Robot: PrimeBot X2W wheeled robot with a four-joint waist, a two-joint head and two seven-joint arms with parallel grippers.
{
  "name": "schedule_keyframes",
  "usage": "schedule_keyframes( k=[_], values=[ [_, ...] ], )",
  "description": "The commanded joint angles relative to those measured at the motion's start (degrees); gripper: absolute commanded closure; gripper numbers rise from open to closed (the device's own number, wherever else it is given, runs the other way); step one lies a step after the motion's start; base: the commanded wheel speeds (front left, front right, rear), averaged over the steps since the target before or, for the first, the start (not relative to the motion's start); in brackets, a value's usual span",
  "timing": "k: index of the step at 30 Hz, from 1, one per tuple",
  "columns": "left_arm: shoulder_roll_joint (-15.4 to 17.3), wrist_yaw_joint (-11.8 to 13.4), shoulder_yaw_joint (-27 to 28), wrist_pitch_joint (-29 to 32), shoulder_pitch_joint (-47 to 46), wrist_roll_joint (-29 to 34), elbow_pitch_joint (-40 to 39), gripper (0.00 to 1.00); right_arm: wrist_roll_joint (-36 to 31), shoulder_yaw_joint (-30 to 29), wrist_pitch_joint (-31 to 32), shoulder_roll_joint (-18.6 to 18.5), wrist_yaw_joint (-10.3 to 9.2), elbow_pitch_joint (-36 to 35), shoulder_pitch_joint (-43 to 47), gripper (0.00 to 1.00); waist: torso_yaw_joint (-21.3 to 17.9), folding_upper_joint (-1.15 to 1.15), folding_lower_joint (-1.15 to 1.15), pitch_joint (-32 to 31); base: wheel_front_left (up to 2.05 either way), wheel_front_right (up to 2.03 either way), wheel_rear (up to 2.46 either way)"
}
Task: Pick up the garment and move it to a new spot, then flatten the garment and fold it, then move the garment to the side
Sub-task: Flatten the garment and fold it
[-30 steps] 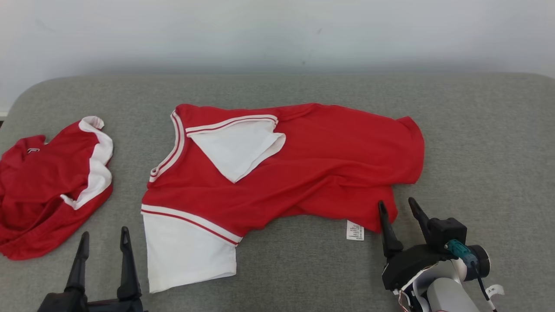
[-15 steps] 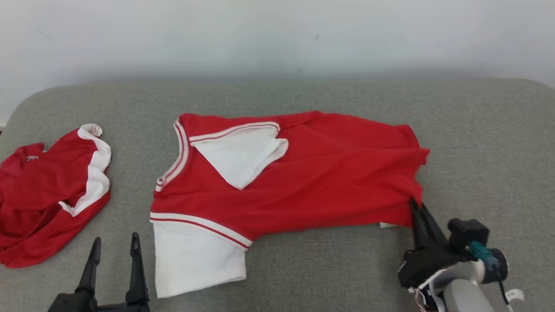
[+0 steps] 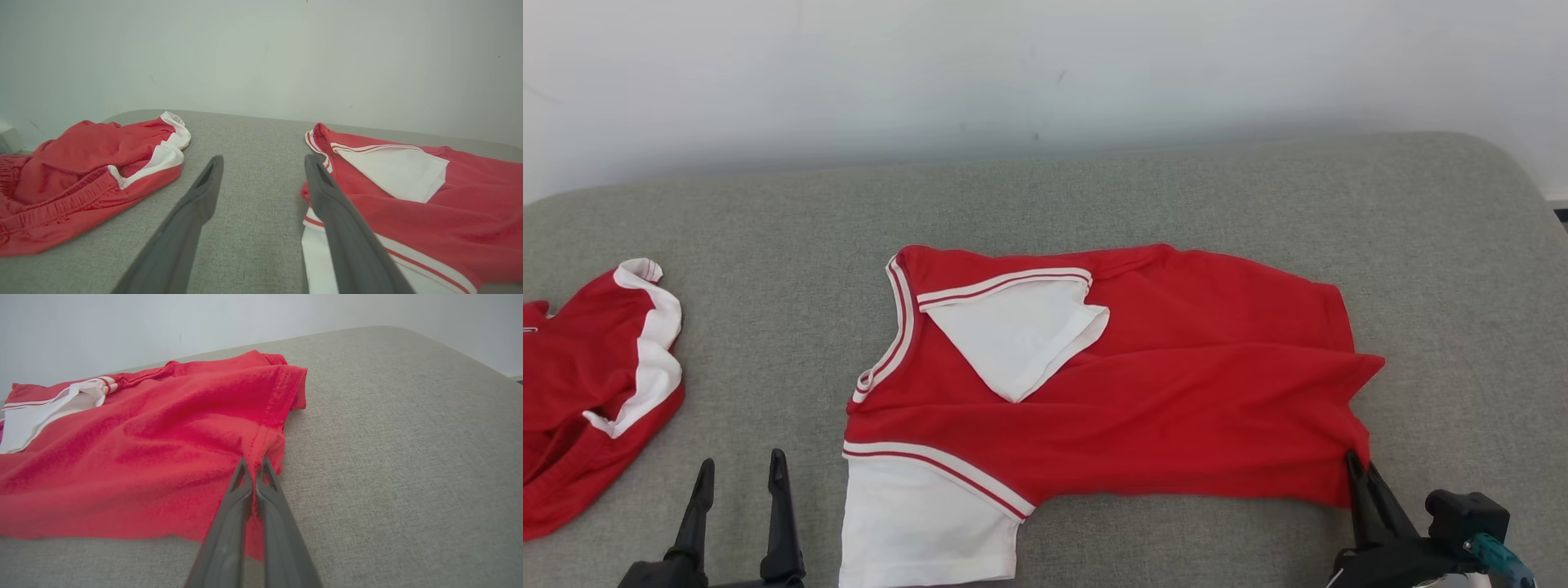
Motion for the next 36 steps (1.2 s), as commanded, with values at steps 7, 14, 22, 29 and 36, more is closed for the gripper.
schedule_keyframes(
  k=[7,14,22,29,36],
  values=[
    [-0.1,-0.1,-0.4,-0.2,-0.4,-0.1,0.4,0.00,-1.0,-1.1,-1.3,-0.6,-0.13,0.3,-1.0,0.00,0.3,0.00,0.00,-0.1,0.00,0.00,0.00],
    [-0.1,-0.2,0.3,-0.2,0.6,0.2,-0.1,0.00,-2.0,-1.1,-2.5,0.1,-0.13,0.7,-0.4,0.00,0.4,0.00,0.00,-0.7,0.00,0.00,0.00],
    [-0.1,0.0,0.1,-0.2,0.4,0.6,-0.4,0.00,-2.2,-0.5,-1.4,-3.4,-0.13,4.4,-6.0,0.00,0.4,0.00,0.00,-0.4,0.00,0.00,0.00],
    [-0.1,0.0,-0.7,-0.2,-0.7,0.5,-0.3,0.00,-2.3,-0.6,-0.2,-5.7,-0.13,9.0,-11.1,0.00,1.3,0.00,0.00,0.3,0.00,0.00,0.00],
    [-0.1,0.0,-1.0,-0.2,-1.0,0.6,-0.3,0.00,-1.7,-0.7,0.3,-6.8,-0.13,16.4,-14.7,0.00,2.5,0.00,0.00,1.7,0.00,0.00,0.00]
  ],
)
